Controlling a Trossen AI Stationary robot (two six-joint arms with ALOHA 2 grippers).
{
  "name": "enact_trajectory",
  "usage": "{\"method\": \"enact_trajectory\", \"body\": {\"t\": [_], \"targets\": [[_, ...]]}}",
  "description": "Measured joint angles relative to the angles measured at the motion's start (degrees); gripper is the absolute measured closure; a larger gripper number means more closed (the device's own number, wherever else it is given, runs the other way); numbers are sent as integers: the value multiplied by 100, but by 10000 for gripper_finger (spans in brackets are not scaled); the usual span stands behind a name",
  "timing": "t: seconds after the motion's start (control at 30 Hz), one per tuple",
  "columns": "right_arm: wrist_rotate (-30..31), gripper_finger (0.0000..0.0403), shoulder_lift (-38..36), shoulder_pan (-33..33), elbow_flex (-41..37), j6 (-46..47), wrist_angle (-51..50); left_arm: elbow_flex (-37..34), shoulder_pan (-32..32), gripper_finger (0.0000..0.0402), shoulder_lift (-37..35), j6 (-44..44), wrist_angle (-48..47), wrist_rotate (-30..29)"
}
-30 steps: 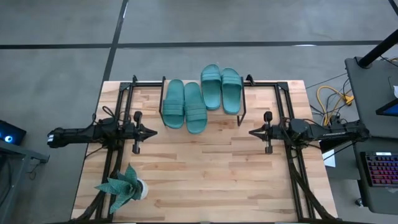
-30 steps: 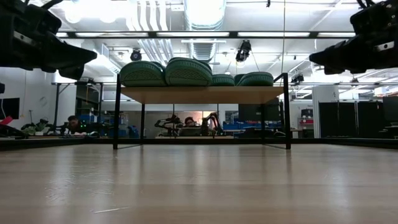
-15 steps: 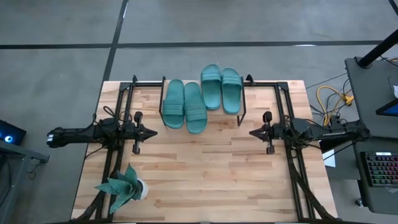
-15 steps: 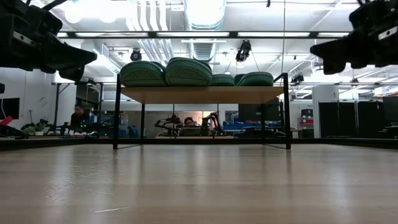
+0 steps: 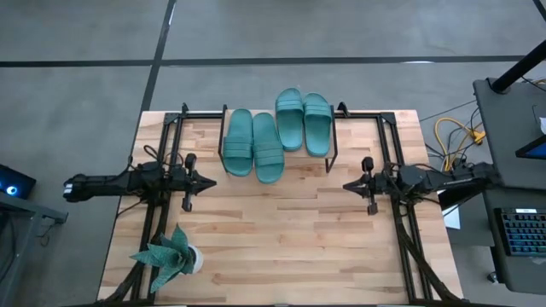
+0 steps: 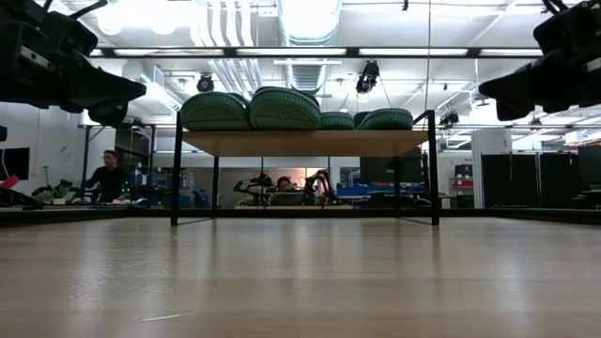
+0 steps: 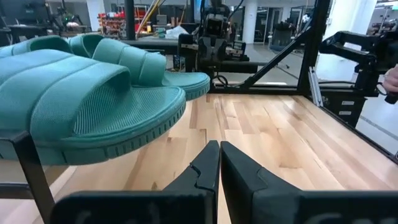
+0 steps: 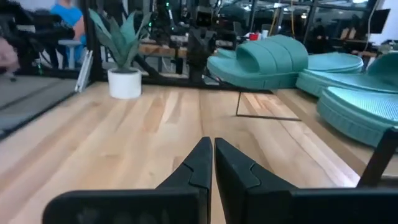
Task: Pick and place slides into the shelf
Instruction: Return to Home Position
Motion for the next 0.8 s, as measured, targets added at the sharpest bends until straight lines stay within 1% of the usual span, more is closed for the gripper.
{"method": "enact_trajectory", "body": {"t": [0.13,0.27,0.33,0.5,0.8], "targets": [[38,394,-347,217,0,-59,-79,0,0,401,47,-11,-1,0],[100,394,-532,231,0,-262,-75,12,0,401,-11,34,-18,-2],[181,394,-536,231,0,-377,-67,15,0,402,-59,-13,-33,20],[191,394,-531,231,1,-364,-68,35,0,401,-147,-150,-51,383],[296,394,-535,231,2,-351,-52,33,0,402,-148,-127,-38,439]]}}
